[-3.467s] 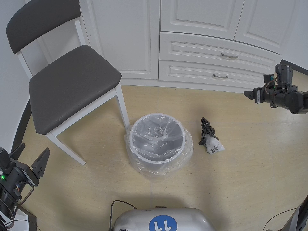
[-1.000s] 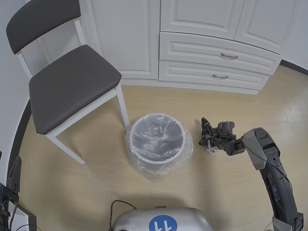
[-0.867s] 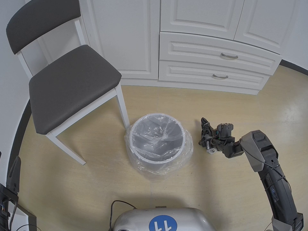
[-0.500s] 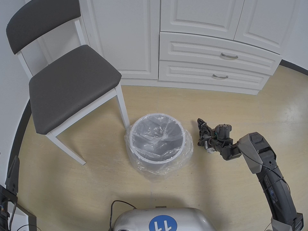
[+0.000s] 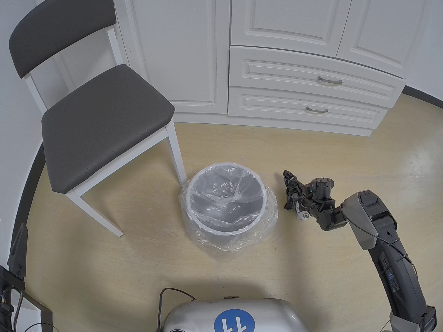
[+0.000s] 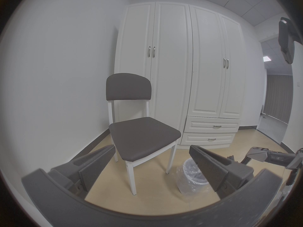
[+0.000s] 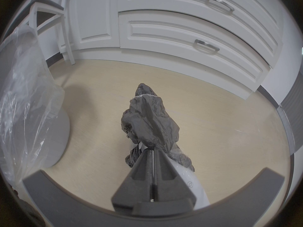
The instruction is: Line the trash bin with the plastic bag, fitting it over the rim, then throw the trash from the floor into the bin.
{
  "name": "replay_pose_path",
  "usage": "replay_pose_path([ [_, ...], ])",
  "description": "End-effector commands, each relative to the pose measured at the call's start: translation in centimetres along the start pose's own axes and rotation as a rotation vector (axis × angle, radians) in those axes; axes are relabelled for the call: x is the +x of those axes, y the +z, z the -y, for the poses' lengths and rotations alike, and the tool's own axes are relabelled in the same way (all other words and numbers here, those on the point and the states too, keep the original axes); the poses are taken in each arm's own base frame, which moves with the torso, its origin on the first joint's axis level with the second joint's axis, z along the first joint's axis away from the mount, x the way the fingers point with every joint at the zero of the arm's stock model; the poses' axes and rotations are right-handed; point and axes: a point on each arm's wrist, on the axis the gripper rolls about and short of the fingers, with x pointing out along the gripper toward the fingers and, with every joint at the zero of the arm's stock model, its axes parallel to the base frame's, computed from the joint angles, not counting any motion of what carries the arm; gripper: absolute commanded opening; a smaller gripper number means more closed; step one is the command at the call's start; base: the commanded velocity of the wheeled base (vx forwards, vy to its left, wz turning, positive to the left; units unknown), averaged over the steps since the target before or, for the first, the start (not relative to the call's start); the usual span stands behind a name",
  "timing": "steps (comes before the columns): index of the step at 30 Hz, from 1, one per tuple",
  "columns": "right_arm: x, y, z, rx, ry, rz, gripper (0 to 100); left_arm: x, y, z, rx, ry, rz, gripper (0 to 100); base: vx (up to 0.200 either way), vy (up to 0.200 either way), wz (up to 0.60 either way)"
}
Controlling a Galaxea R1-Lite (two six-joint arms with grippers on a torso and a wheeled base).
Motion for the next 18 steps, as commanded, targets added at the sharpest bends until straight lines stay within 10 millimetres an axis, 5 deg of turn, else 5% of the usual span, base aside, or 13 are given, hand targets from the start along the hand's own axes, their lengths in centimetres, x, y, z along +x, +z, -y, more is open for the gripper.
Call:
replay_pose_path([
  [1, 0.0, 0.2, 0.0, -0.011, 0.000, 0.006, 0, 0.0, -0.5, 0.0, -0.001, 0.001, -0.021, 100, 0.000, 0.000, 0.00],
  [7, -0.1, 1.4, 0.7, -0.069, -0.034, 0.115, 0, -0.2, -0.4, 0.0, 0.005, -0.014, -0.002, 100, 0.000, 0.000, 0.00],
  [8, -0.2, 1.7, 0.8, -0.083, -0.037, 0.128, 100, -0.2, -0.4, 0.0, 0.005, -0.017, -0.002, 100, 0.000, 0.000, 0.00],
  [18, -0.7, 2.2, 0.5, -0.080, -0.007, 0.108, 100, -0.4, -0.4, 0.1, 0.004, -0.074, -0.003, 100, 0.000, 0.000, 0.00],
])
